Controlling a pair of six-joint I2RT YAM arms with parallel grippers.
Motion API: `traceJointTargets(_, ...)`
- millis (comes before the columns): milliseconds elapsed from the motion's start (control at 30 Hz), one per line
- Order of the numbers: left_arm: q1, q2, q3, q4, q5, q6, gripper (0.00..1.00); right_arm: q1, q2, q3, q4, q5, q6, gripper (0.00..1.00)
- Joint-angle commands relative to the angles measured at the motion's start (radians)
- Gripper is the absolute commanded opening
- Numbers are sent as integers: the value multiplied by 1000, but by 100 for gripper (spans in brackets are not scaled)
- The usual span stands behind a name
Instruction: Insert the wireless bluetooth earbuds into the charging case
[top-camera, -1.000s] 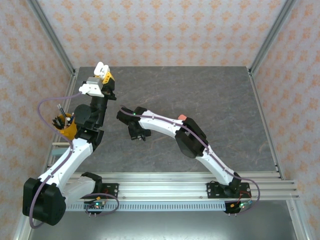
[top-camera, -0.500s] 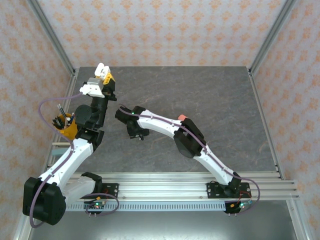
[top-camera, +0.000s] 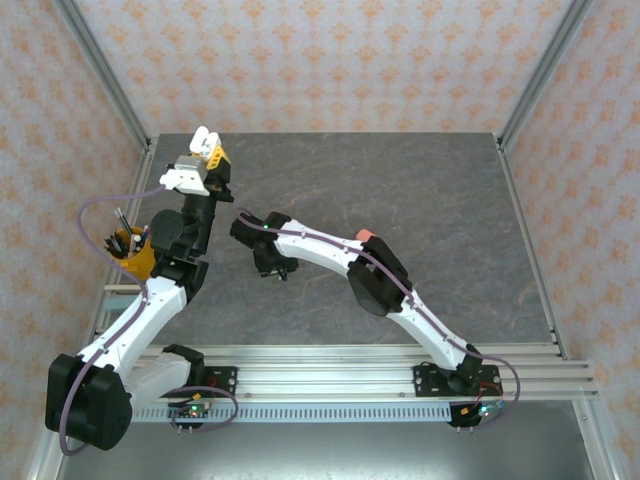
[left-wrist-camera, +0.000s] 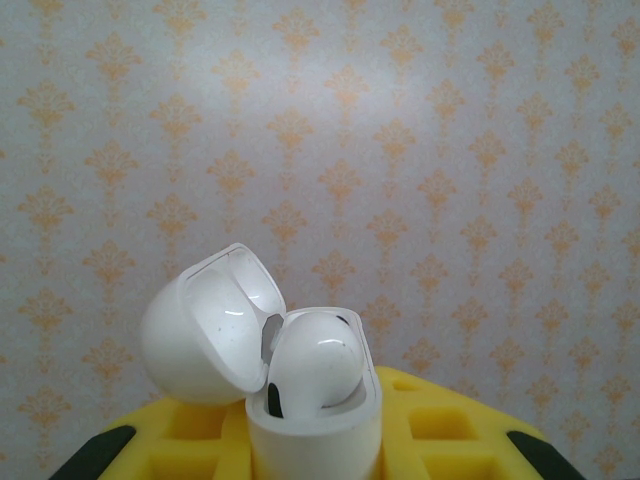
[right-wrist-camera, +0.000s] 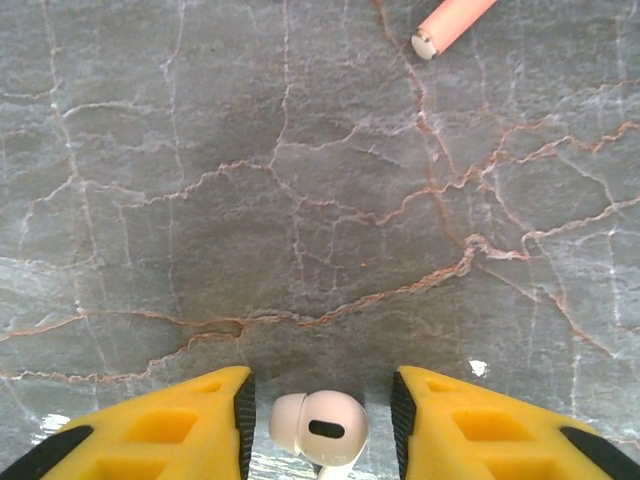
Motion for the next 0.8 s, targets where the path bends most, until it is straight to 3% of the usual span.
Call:
traceJointTargets(0,8,4,2,53,17,-15,0,2,-13,-36,-58,25,8,39)
traceJointTargets(300,8,21,21,53,30,-25,0,1,-44,-92,-44,34,9,38)
traceJointTargets(500,8,25,27,49,38,-29,0,-1,-48,-101,-35,27,9,30)
traceJointTargets(767,8,25,29,47,46,-39,0,-13,-92,-155,-1,33,16,28)
